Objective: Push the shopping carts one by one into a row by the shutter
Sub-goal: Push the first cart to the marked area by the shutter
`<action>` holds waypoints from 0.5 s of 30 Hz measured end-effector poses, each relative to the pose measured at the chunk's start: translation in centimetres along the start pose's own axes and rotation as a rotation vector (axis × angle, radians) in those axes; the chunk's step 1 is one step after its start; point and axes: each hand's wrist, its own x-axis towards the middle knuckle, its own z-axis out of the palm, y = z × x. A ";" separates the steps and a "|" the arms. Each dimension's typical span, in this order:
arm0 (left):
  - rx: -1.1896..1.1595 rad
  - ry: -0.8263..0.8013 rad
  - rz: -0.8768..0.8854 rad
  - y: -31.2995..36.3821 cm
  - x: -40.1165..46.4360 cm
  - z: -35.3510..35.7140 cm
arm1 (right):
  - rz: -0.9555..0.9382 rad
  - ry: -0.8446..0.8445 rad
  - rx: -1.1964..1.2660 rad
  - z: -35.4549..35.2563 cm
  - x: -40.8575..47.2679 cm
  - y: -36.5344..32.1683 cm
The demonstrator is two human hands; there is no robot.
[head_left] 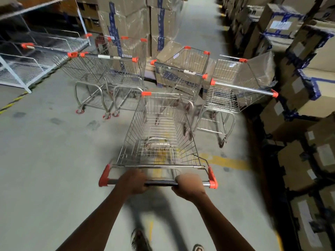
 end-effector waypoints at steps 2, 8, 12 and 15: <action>-0.049 -0.002 -0.045 1.0 -1.2 1.0 | -0.043 0.001 0.005 0.1 -1.3 0.2; -0.063 0.022 -0.196 6.7 -5.4 3.4 | -0.178 0.017 0.004 1.0 -5.1 2.0; -0.097 0.061 -0.328 10.7 -7.8 5.8 | -0.286 -0.055 -0.004 1.0 -7.5 3.6; -0.172 0.074 -0.403 14.2 -9.9 7.0 | -0.367 -0.059 -0.019 0.9 -9.4 4.6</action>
